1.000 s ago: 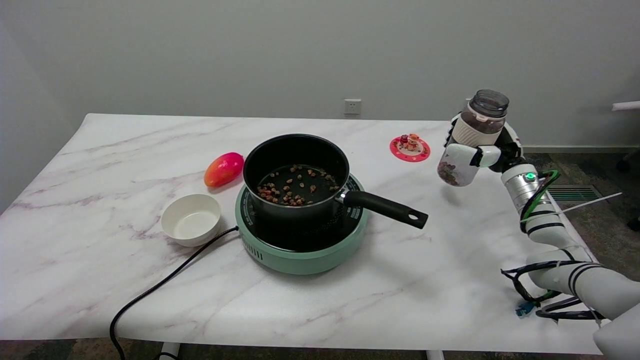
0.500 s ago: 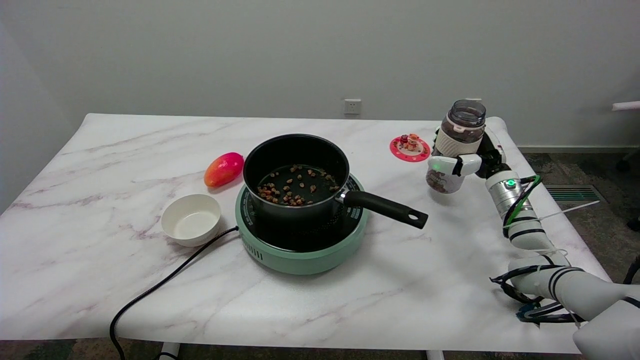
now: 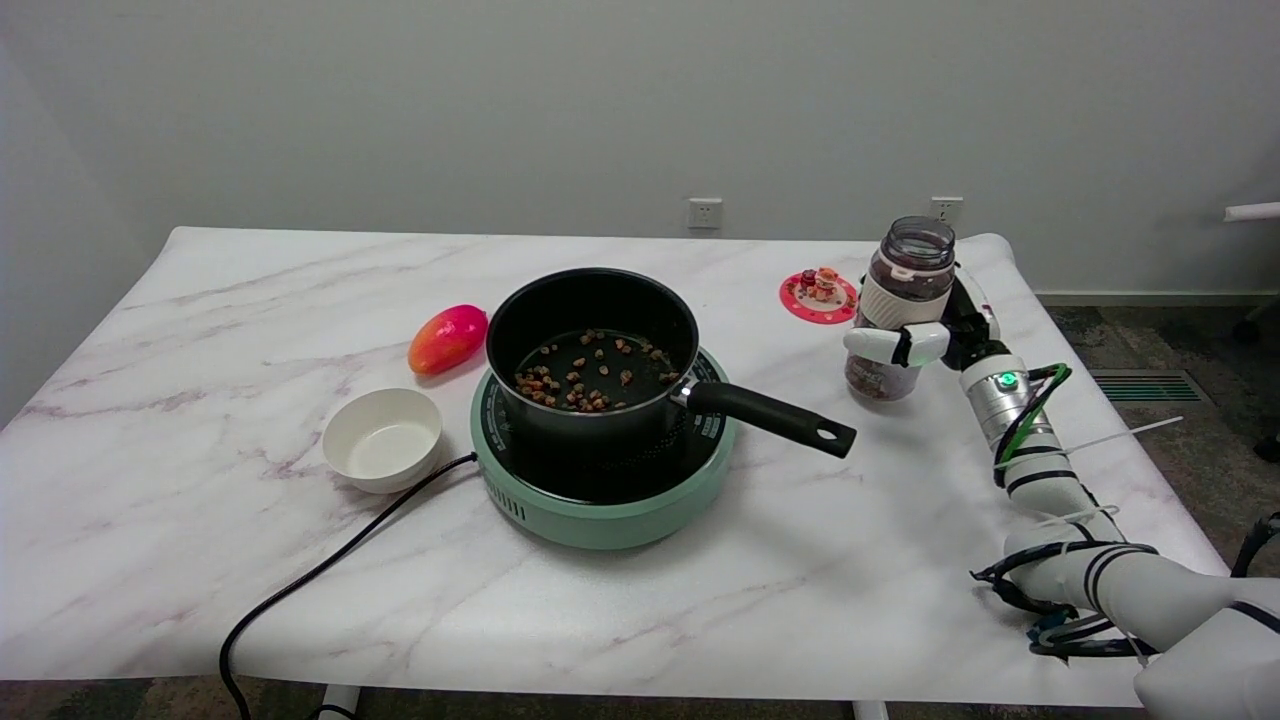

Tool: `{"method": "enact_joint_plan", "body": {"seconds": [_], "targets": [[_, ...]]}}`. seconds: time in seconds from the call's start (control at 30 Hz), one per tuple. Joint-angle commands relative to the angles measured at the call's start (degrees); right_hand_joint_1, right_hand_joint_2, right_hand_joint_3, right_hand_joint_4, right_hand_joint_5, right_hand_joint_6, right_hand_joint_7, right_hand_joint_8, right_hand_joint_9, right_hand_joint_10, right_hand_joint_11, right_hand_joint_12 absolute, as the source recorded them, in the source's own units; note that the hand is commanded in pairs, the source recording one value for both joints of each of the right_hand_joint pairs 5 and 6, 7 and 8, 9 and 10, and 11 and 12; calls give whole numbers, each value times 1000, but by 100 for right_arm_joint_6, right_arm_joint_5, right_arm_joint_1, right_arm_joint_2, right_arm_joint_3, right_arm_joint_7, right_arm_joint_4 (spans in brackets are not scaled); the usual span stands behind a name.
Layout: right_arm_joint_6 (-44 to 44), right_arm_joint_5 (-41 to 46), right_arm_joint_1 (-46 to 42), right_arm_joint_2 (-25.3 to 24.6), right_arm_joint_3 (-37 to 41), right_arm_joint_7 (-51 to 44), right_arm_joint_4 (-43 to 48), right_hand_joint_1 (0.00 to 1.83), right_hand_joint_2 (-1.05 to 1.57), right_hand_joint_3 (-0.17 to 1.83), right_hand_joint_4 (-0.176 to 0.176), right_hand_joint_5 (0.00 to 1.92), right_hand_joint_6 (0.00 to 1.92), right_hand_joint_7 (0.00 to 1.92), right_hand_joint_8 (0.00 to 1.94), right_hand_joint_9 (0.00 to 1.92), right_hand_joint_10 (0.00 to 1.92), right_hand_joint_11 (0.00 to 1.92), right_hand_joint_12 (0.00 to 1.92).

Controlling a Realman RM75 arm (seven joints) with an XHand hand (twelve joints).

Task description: Place the bottle onto the table.

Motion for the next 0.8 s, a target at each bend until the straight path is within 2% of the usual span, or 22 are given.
{"method": "enact_joint_plan", "body": {"seconds": [0.03, 0.27, 0.37, 0.43, 0.5, 0.53, 0.63, 0.8], "targets": [[-45, 133, -220, -90, 6, -117, 41, 1487, 1029, 607, 0, 1920, 1920, 1920, 1920, 1403, 1403, 1233, 1233], [-31, 230, -302, -83, 7, -149, 108, 1470, 1025, 628, 0, 1920, 1920, 1920, 1920, 1396, 1396, 1235, 1235], [-21, 237, -332, -82, 7, -149, 123, 1439, 896, 776, 0, 1920, 1920, 1920, 1920, 1383, 1383, 1254, 1254], [-21, 238, -357, -74, 7, -149, 153, 1432, 405, 1194, 0, 1570, 1570, 1788, 1788, 1325, 1325, 1174, 1174], [-29, 246, -389, -59, 7, -149, 201, 1397, 40, 1448, 0, 1279, 1279, 1636, 1636, 1259, 1259, 1074, 1074], [-29, 246, -390, -58, 7, -149, 211, 1383, -100, 1485, 0, 1116, 1116, 1551, 1551, 1218, 1218, 1016, 1016], [-16, 246, -422, -35, 7, -164, 252, 1354, -216, 1414, 0, 929, 929, 1430, 1430, 1143, 1143, 928, 928], [3, 246, -477, 5, 7, -173, 323, 1328, -264, 1314, 0, 824, 824, 1314, 1314, 1048, 1048, 840, 840]]}}
